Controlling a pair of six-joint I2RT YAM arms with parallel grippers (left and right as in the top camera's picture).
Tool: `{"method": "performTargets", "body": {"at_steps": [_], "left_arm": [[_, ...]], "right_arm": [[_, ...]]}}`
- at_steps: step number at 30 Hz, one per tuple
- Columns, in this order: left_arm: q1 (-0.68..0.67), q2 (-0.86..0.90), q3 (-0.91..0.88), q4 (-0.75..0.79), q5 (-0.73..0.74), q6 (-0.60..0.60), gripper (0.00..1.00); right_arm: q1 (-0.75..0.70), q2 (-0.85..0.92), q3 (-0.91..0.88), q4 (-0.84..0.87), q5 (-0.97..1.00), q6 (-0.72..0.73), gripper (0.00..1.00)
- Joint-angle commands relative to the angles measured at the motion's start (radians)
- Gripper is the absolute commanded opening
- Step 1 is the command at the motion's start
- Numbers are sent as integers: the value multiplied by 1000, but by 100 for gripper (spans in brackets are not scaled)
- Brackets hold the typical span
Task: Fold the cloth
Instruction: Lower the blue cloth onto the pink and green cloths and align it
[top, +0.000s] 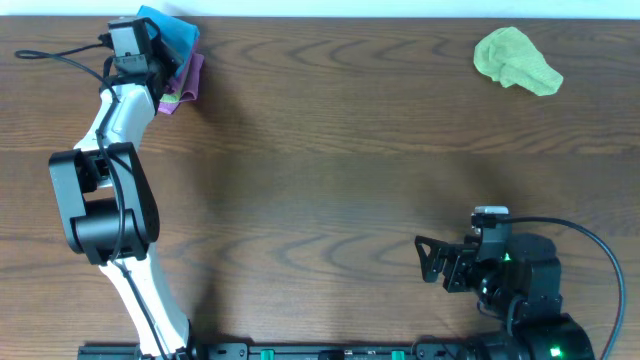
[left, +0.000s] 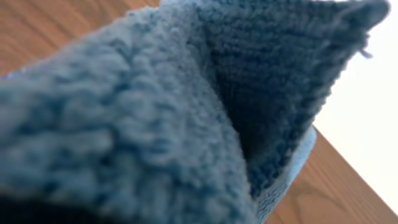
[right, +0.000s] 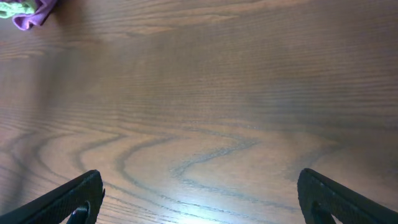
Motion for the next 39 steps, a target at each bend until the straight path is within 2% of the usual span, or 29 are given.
{"method": "performTargets", "body": {"at_steps": [1,5,6,7,9,11,14,19,22,26,39], "left_arm": [[4,14,26,-29,-47,21,6],[5,14,26,-47,-64,22,9],[5,14,26,-50,-64,22,15],[5,14,26,-52,-63,22,25],[5,14,26,-55,-63,22,31],[5,13,26,-62,-63,22,45],[5,7,26,-79,-63,22,49],[5,-22,26,-84,-63,22,67],[10,-63,26,-83,-67,26,73],[21,-94,26,-84,-67,26,76],[30,-135,26,-149,-66,37,75]], "right_arm": [[-5,-5,-3,0,6,14,99],[-5,-5,-3,0,6,14,99],[-5,-5,-3,0,6,14,99],[-5,-5,-3,0,6,14,99],[-5,-5,-3,0,6,14,99],[-5,-5,-3,0,7,14,99],[-5,-5,-3,0,6,14,99],[-5,-5,-3,0,7,14,99],[-5,-5,-3,0,7,14,99],[-5,-5,-3,0,6,14,99],[-5,-5,-3,0,6,14,99]]}}
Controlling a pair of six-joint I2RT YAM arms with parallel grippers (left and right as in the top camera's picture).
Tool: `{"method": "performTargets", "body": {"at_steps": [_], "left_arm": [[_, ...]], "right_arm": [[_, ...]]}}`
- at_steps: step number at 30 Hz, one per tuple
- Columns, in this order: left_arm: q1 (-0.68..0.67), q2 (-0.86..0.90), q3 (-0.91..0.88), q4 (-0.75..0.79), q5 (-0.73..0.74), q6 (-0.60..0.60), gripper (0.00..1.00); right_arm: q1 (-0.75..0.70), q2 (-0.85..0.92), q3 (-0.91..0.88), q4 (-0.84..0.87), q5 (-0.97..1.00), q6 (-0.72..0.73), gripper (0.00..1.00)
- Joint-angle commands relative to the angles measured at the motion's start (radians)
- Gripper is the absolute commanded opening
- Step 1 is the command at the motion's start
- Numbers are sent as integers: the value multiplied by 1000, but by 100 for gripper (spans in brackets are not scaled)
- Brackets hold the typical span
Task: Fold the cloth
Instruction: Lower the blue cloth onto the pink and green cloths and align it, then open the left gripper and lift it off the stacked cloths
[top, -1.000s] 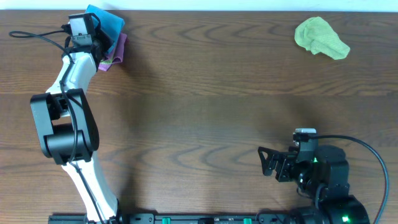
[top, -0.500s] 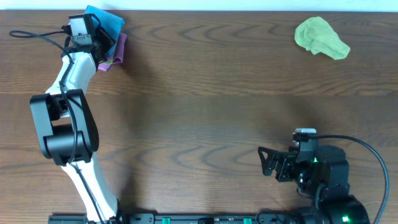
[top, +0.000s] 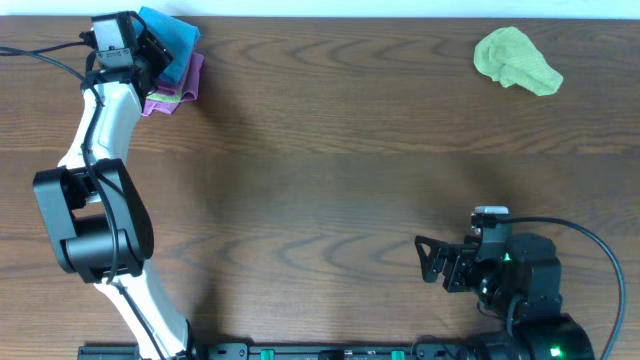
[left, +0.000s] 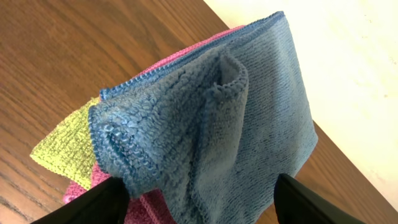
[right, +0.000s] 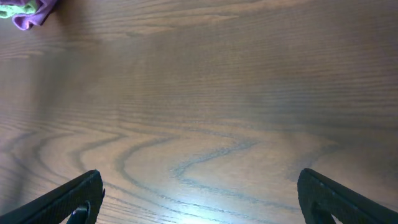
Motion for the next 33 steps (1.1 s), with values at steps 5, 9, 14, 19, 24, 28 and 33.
{"method": "performTargets", "body": {"at_steps": [5,9,14,19,24,28,33], "left_arm": [[7,-63,25,-35,-15,16,73],[7,-119,25,-69,-75,35,74],[7,-162,25,-76,-70,71,63],[-4,-150,25,50,50,23,10],[-21,-93,25,178,53,-11,6],[-25,1,25,285,25,-13,6],[-25,111,25,352,-31,-17,6]], "right_arm": [[-5,-5,-3,0,6,14,99],[-5,-5,-3,0,6,14,99],[-5,-5,-3,0,7,14,99],[-5,-5,-3,0,7,14,99],[-5,-5,-3,0,7,14,99],[-5,-5,-3,0,6,14,99],[-5,-5,-3,0,6,14,99]]}}
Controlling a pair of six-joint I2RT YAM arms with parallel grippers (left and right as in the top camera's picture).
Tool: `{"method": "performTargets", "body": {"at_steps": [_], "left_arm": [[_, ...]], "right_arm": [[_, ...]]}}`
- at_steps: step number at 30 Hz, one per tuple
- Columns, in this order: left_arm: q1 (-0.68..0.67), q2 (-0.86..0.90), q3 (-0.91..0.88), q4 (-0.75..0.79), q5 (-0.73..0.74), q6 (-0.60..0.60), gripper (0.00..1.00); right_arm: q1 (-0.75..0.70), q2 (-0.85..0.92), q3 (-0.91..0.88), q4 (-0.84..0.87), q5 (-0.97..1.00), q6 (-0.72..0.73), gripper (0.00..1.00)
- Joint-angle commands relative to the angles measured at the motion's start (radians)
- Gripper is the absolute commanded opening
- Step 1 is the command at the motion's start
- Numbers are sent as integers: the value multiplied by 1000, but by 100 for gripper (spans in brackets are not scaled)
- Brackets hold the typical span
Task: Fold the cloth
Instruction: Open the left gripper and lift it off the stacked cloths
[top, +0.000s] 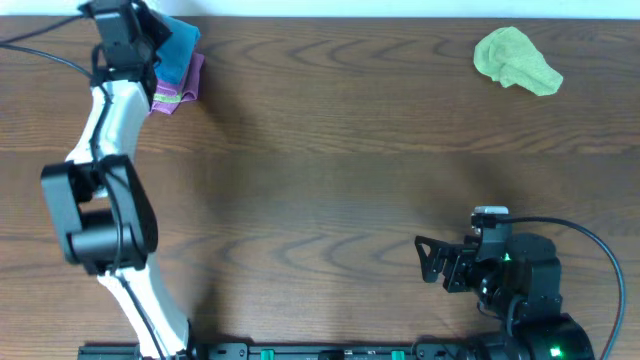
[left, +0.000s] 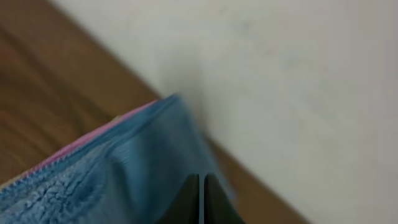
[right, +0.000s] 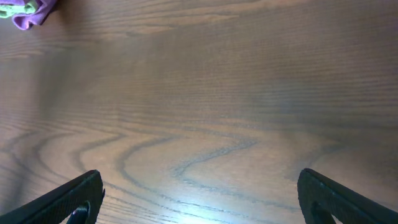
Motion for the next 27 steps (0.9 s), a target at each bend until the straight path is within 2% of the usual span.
{"method": "performTargets", "body": {"at_steps": [1,6,13,17,20,21,23,26,27], "left_arm": [[2,61,13,11,-62,-11,6],[3,116,13,-37,-174,-10,6],[16,149,14,-64,-182,-6,6],[21,141,14,-60,-157,-4,10],[21,102,17,-62,-47,29,11],[21,77,17,-71,-26,38,14],[21,26,17,-104,-8,62,26],[21,-52,17,-163,21,139,50],[21,-82,17,-190,38,173,65]], "right_arm": [[-5,-5,-2,1,7,14,99],[-5,-5,-2,1,7,14,99],[-5,-5,-2,1,7,14,99],[-5,-5,-2,1,7,14,99],[-5,-5,-2,1,7,14,99],[-5,-5,-2,1,7,14,99],[-5,-5,-2,1,7,14,99],[-5,-5,-2,1,7,14,99],[-5,-5,-2,1,7,14,99]]}}
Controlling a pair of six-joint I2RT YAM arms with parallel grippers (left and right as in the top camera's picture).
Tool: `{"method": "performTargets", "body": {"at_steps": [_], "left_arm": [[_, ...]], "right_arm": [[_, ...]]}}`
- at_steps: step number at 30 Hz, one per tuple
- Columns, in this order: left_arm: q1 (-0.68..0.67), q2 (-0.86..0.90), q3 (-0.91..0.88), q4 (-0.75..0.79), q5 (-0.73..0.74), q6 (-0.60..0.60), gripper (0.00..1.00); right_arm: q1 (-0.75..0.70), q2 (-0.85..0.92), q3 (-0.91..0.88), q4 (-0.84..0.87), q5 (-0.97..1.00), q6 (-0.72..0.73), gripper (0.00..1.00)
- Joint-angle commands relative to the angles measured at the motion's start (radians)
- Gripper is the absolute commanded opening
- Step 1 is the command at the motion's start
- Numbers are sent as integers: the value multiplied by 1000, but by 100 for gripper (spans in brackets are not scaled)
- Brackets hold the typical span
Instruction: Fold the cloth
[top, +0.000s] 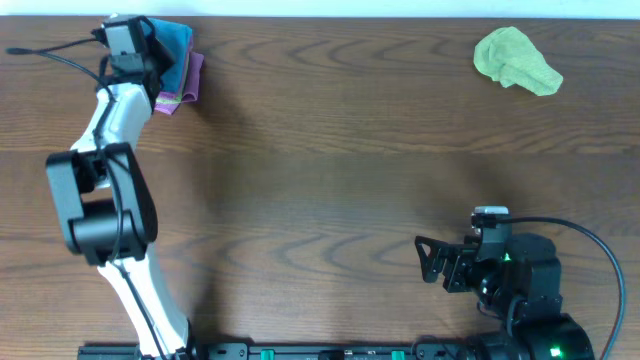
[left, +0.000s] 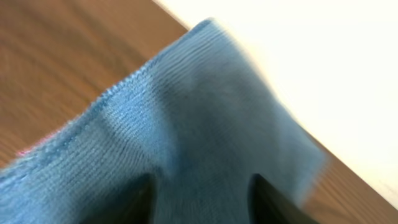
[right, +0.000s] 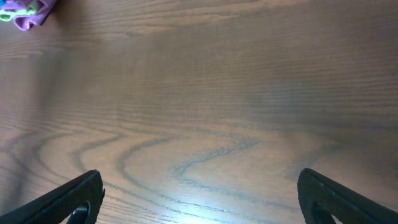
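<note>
A stack of cloths lies at the table's far left corner: a blue cloth (top: 178, 40) on top, a purple one (top: 191, 73) under it and a sliver of green at the bottom. My left gripper (top: 152, 47) is over the blue cloth (left: 186, 124), open, its dark fingertips (left: 140, 199) apart and close to the blurred fabric. A crumpled light green cloth (top: 516, 60) lies at the far right. My right gripper (top: 430, 262) is open and low over bare wood near the front right, its fingers (right: 71, 199) wide apart.
The wooden table (top: 340, 180) ends at a pale wall just behind the cloth stack. The purple cloth (right: 32, 15) shows at the top left of the right wrist view.
My left gripper was shut and aimed at the far edge of the blue cloth and the wall. Now its fingers are apart, close over the blue cloth. The right arm has not moved.
First my left wrist was pressed close to the blue cloth. Then the gripper stood wide open above the stack of blue, pink and green cloths. Later it was shut near the cloth's far edge, and now it is open over the blue cloth. My right gripper stayed open in place.
</note>
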Motion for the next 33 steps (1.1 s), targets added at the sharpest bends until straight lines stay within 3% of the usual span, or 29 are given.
{"method": "performTargets", "body": {"at_steps": [1,2,3,13,20,28,33], "left_arm": [[3,-118,17,-47,50,109,77],[3,-151,17,-87,50,130,93],[3,-175,18,-121,50,151,95],[3,-426,17,-689,98,326,95],[2,-513,17,-905,186,322,95],[3,-607,17,-1156,186,341,95],[3,-742,-7,-1236,159,383,95]], "right_arm": [[-5,-5,-2,1,7,14,99],[-5,-5,-2,1,7,14,99],[-5,-5,-2,1,7,14,99],[-5,-5,-2,1,7,14,99],[-5,-5,-2,1,7,14,99],[-5,-5,-2,1,7,14,99],[-5,-5,-2,1,7,14,99]]}}
